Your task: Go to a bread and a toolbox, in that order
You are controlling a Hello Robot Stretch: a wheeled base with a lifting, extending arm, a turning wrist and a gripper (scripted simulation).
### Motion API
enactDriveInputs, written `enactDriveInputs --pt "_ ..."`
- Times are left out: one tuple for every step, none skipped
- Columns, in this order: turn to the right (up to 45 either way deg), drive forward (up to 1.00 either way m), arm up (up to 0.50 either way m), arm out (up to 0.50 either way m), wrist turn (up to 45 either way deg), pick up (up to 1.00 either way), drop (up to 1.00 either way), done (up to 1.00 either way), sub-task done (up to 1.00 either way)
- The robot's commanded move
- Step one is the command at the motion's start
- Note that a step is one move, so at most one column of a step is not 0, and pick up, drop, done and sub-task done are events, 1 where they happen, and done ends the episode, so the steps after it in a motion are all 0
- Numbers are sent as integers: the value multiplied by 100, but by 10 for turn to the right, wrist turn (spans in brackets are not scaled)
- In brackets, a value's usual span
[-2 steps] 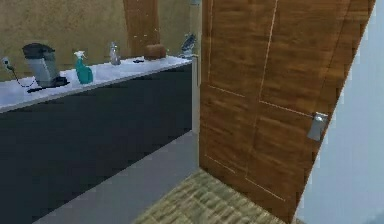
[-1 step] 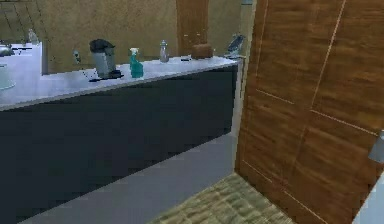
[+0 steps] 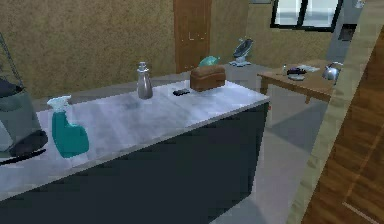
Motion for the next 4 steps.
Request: enactDriveInputs --pt "-30 0 0 0 0 0 0 0 0" --pt "0 35 0 0 0 0 0 0 0" --pt "90 0 0 0 0 0 0 0 0" --pt "0 0 0 0 0 0 0 0 100"
